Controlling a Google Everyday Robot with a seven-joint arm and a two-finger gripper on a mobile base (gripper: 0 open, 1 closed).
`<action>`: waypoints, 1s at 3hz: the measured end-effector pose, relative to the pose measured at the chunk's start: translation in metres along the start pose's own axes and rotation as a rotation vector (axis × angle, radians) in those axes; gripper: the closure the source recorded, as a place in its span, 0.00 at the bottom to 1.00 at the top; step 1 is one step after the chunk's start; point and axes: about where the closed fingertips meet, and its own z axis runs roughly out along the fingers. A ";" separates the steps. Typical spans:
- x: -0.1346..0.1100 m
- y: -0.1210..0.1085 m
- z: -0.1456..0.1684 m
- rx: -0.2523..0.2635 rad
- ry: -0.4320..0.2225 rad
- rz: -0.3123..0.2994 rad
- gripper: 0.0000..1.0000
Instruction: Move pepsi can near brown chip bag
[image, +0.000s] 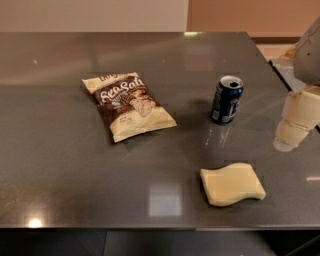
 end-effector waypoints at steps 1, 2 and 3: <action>-0.001 -0.001 0.000 0.004 -0.004 0.001 0.00; -0.001 -0.001 0.000 0.004 -0.004 0.001 0.00; -0.007 -0.028 0.017 0.003 -0.043 0.035 0.00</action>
Offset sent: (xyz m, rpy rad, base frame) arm 0.0986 0.0014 -0.0274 0.1476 -0.0060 -0.0722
